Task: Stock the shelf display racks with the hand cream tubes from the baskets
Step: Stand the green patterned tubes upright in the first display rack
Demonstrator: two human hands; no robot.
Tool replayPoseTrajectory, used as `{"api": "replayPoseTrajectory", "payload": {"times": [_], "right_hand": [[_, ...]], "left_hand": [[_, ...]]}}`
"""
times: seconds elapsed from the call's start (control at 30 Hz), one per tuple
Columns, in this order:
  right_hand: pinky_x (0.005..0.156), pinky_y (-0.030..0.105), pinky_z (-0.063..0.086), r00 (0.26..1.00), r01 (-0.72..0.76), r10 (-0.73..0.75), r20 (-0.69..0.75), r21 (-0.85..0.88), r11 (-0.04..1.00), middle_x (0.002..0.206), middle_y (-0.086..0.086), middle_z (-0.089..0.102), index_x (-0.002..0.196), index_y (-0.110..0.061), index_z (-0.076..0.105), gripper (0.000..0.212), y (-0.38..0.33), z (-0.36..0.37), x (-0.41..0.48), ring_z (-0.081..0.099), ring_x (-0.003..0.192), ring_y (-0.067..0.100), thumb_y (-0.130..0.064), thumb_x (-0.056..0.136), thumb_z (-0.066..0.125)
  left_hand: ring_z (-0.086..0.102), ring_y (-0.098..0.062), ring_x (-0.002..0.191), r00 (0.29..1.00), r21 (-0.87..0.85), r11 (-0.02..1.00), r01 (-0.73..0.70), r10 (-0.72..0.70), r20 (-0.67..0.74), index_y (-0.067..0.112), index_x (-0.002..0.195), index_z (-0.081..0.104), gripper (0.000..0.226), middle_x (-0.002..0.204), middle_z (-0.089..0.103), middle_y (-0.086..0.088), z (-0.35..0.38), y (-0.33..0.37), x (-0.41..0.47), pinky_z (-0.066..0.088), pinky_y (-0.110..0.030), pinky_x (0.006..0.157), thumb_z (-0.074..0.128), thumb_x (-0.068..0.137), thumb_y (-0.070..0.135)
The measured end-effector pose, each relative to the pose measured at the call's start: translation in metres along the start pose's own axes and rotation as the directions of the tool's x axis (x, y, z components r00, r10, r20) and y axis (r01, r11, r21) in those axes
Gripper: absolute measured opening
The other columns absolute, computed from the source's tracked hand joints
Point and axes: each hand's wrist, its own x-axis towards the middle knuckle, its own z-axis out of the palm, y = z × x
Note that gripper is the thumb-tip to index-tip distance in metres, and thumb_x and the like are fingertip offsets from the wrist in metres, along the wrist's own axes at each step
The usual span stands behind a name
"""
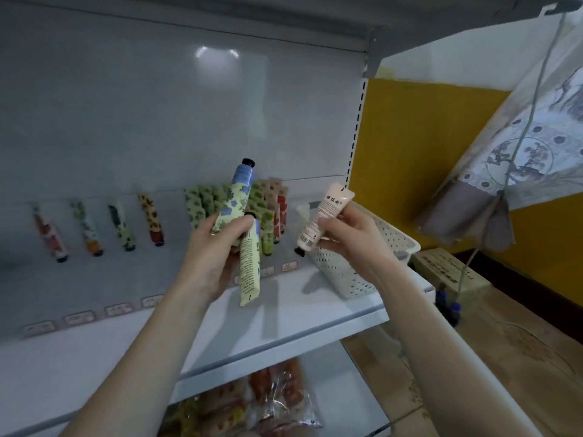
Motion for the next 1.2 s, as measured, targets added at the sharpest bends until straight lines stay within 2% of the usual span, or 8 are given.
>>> {"api": "replayPoseTrajectory", "payload": {"times": [0.17, 0.27, 0.47, 0.63, 0.8, 0.93, 1.07, 1.2], "right_hand": [[0.076, 0.035, 0.058, 0.995, -0.006, 0.011, 0.099, -0.058, 0.998, 0.088, 0.008, 0.069, 0.095, -0.011, 0.058, 0.015, 0.011, 0.039, -0.023, 0.068, 0.078, 0.021, -0.005, 0.083, 0.065], [0.055, 0.023, 0.05, 0.997, 0.03, -0.016, 0.072, -0.203, 0.979, 0.071, 0.0, 0.066, 0.087, -0.012, 0.058, 0.012, 0.015, 0.059, -0.034, 0.062, 0.059, 0.011, -0.019, 0.082, 0.068], [0.036, 0.019, 0.036, 1.0, -0.004, 0.007, 0.018, -0.138, 0.99, 0.057, 0.006, 0.053, 0.078, -0.01, 0.051, 0.033, 0.024, 0.085, -0.046, 0.044, 0.039, 0.011, -0.041, 0.092, 0.05], [0.047, 0.024, 0.047, 0.991, -0.118, 0.123, 0.047, -0.102, 0.988, 0.065, 0.009, 0.058, 0.08, -0.009, 0.052, 0.035, 0.029, 0.086, -0.045, 0.053, 0.047, 0.013, -0.036, 0.099, 0.039], [0.058, 0.026, 0.048, 0.989, -0.142, 0.148, 0.004, -0.255, 0.957, 0.072, 0.006, 0.059, 0.082, -0.014, 0.052, 0.026, 0.044, 0.074, -0.038, 0.056, 0.059, 0.016, -0.024, 0.1, 0.036], [0.065, 0.03, 0.051, 0.996, -0.072, 0.041, -0.077, -0.459, 0.886, 0.074, 0.004, 0.062, 0.078, -0.016, 0.055, 0.02, 0.055, 0.056, -0.023, 0.056, 0.062, 0.015, -0.017, 0.096, 0.046], [0.064, 0.033, 0.054, 0.972, -0.01, -0.136, -0.193, -0.608, 0.794, 0.078, 0.007, 0.064, 0.09, -0.008, 0.053, 0.01, 0.059, 0.037, 0.001, 0.062, 0.068, 0.021, -0.013, 0.087, 0.061], [0.068, 0.042, 0.056, 0.947, -0.021, -0.212, -0.242, -0.706, 0.708, 0.084, 0.016, 0.066, 0.089, -0.001, 0.057, 0.02, 0.059, 0.025, 0.037, 0.064, 0.076, 0.032, -0.019, 0.092, 0.05]], "left_hand": [[0.056, -0.015, 0.064, 0.999, -0.03, 0.999, 0.032, -0.033, -0.037, 0.01, 0.094, 0.063, 0.01, 0.075, 0.06, -0.004, -0.039, -0.003, -0.04, 0.048, -0.022, 0.049, 0.06, 0.085, 0.005], [0.053, -0.016, 0.067, 0.997, -0.03, 0.998, 0.05, -0.052, -0.06, 0.011, 0.094, 0.062, 0.01, 0.073, 0.058, -0.003, -0.055, -0.005, -0.055, 0.048, -0.027, 0.056, 0.061, 0.085, 0.006], [0.057, -0.014, 0.062, 0.995, -0.034, 0.996, 0.088, -0.09, -0.043, 0.011, 0.093, 0.063, 0.011, 0.071, 0.06, -0.003, -0.069, -0.011, -0.074, 0.049, -0.027, 0.056, 0.063, 0.084, 0.007], [0.057, -0.016, 0.065, 0.992, -0.072, 0.991, 0.115, -0.119, -0.048, 0.009, 0.095, 0.063, 0.01, 0.072, 0.061, -0.006, -0.076, -0.018, -0.077, 0.047, -0.029, 0.059, 0.062, 0.085, 0.007], [0.059, -0.017, 0.066, 0.992, -0.104, 0.987, 0.119, -0.123, -0.033, 0.01, 0.093, 0.065, 0.008, 0.068, 0.065, -0.003, -0.081, -0.023, -0.074, 0.053, -0.027, 0.059, 0.061, 0.086, 0.009], [0.065, -0.017, 0.069, 0.992, -0.114, 0.986, 0.125, -0.127, -0.013, 0.008, 0.095, 0.065, 0.012, 0.072, 0.071, -0.005, -0.082, -0.029, -0.07, 0.055, -0.03, 0.068, 0.061, 0.085, 0.011], [0.067, -0.013, 0.069, 0.991, -0.141, 0.982, 0.127, -0.132, -0.029, 0.007, 0.097, 0.065, 0.016, 0.078, 0.072, -0.009, -0.081, -0.036, -0.064, 0.056, -0.023, 0.06, 0.062, 0.082, 0.012], [0.063, -0.015, 0.069, 0.989, -0.126, 0.986, 0.113, -0.123, -0.081, 0.011, 0.089, 0.066, 0.007, 0.075, 0.07, -0.005, -0.078, -0.042, -0.055, 0.054, -0.023, 0.059, 0.062, 0.083, 0.012]]}}
